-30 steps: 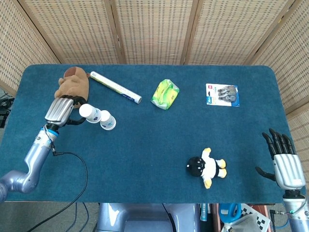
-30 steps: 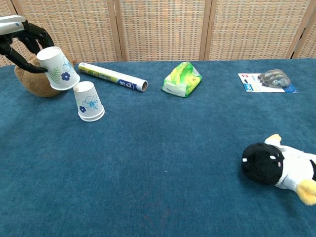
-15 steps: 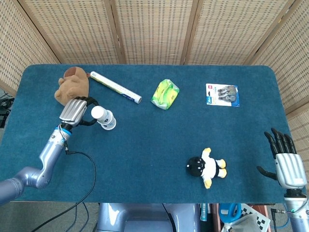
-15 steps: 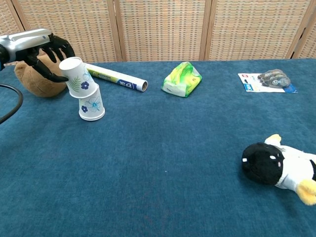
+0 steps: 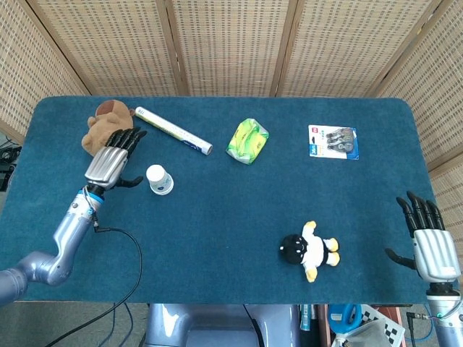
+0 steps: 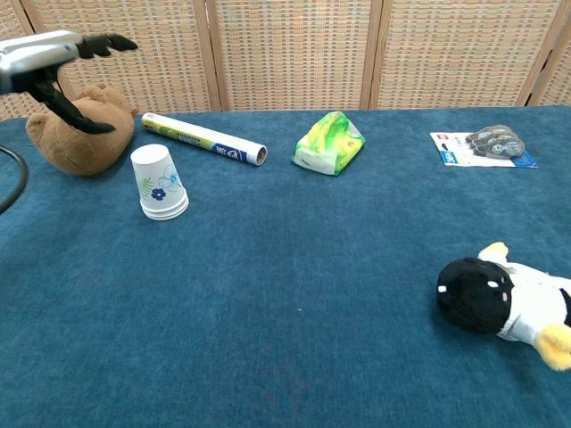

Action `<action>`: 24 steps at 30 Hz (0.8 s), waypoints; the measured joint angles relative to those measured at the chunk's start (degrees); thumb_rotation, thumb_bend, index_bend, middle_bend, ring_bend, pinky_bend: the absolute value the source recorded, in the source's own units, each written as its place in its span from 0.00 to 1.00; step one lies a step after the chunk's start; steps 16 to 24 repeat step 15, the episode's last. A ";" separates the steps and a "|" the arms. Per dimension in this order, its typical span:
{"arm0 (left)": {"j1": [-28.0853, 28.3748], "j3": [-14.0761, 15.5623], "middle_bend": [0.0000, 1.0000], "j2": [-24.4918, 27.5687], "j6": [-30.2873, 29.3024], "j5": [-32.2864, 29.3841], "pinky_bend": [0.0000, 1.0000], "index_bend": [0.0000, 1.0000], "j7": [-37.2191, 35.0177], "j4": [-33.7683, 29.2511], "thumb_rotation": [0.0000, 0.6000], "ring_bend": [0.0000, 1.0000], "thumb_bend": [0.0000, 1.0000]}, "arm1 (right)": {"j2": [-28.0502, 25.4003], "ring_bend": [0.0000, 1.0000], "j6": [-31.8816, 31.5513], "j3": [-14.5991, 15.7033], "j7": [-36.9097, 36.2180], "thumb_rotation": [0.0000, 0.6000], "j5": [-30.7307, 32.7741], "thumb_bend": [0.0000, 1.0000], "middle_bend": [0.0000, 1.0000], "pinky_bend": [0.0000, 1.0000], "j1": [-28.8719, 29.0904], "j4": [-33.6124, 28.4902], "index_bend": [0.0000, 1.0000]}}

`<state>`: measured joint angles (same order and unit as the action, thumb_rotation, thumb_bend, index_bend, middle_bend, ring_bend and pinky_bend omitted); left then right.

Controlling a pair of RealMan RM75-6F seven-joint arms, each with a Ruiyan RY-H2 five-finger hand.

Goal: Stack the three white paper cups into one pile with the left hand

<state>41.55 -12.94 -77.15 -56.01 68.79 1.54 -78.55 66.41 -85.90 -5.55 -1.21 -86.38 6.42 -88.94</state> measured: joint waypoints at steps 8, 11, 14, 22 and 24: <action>-13.94 3.08 0.00 8.80 -16.53 -0.58 0.00 0.00 2.56 -13.12 1.00 0.00 0.18 | 0.00 0.00 -0.22 0.43 0.15 1.00 -0.85 0.00 0.00 0.00 -0.06 -0.45 0.00; -20.43 5.62 0.00 10.78 -22.47 -0.70 0.00 0.00 2.91 -15.99 1.00 0.00 0.18 | 0.01 0.00 -0.29 0.49 0.31 1.00 -1.06 0.00 0.00 0.00 -0.04 -0.55 0.00; -25.71 8.05 0.00 11.70 -27.41 -0.35 0.00 0.00 3.05 -17.26 1.00 0.00 0.18 | 0.00 0.00 -0.37 0.61 0.40 1.00 -1.24 0.00 0.00 0.00 -0.08 -0.72 0.00; -26.95 8.60 0.00 11.86 -28.56 -0.20 0.00 0.00 2.93 -17.52 1.00 0.00 0.18 | -0.01 0.00 -0.41 0.64 0.39 1.00 -1.27 0.00 0.00 0.00 -0.11 -0.74 0.00; -26.95 8.60 0.00 11.86 -28.56 -0.20 0.00 0.00 2.93 -17.52 1.00 0.00 0.18 | -0.01 0.00 -0.41 0.64 0.39 1.00 -1.27 0.00 0.00 0.00 -0.11 -0.74 0.00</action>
